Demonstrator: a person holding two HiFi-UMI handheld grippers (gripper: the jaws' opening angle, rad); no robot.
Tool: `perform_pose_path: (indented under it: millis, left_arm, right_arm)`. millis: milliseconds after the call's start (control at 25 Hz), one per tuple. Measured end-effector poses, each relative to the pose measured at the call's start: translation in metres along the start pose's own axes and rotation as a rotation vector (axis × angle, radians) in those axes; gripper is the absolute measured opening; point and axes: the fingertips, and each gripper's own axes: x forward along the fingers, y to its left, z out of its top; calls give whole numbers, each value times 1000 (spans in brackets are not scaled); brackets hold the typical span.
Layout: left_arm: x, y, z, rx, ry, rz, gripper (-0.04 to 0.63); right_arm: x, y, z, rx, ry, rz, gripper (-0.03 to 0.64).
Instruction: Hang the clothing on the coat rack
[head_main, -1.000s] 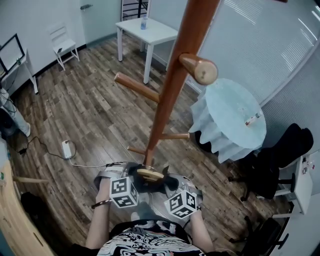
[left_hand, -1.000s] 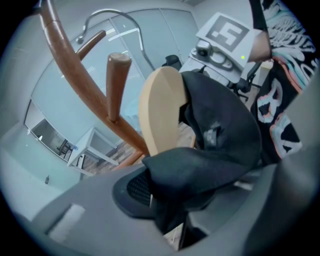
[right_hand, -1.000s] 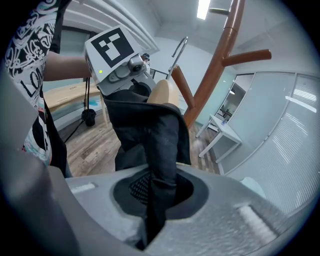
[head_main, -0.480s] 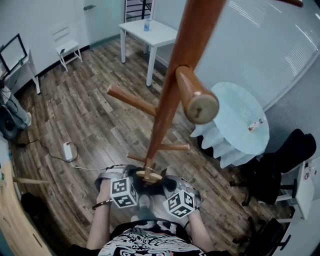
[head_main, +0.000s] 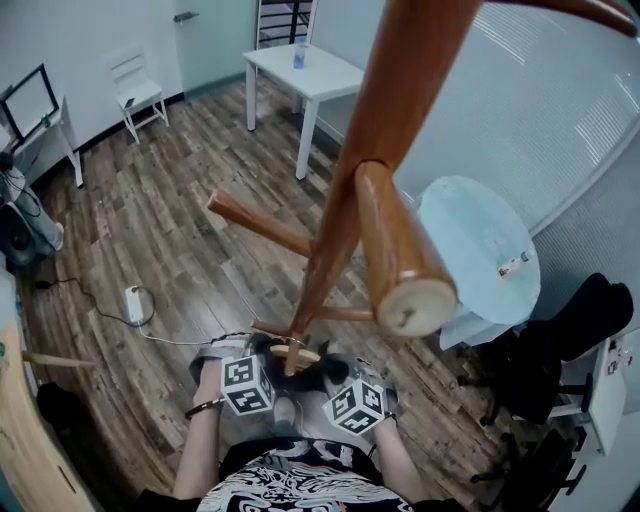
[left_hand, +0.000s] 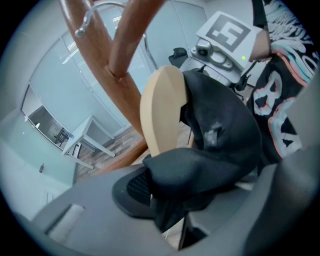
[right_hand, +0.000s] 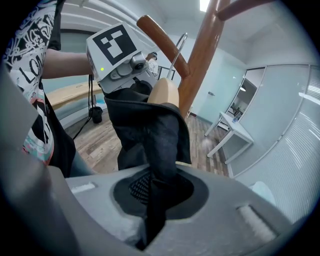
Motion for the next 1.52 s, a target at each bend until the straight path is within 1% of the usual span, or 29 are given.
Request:
perform_pose_path:
  millis: [520,720,1000,1240,1400,1520]
  left_arm:
    - [19,-4,-9,-30,27,-53,86]
    - [33,-6,-23,-35,74,-60,84]
    - [42,-9,-23,-49,73,-73,84]
    - [44,-6,-22,-56,61,-41,86]
    - [41,1,-16,-76,19,9,86]
    - [39,5,-16,-85,12,44,86]
  right_arm:
    - [19,-1,-9,-19,24,38,21]
    - [26,0,-14,-22,37,57,21]
    - [31,0,-22,-20,55,59,21]
    - [33,-5,-23,-39,63,19,25]
    - [35,-8,-22,-29,58,-24,28]
    - [36,-10,-21,-1,52,-43,54]
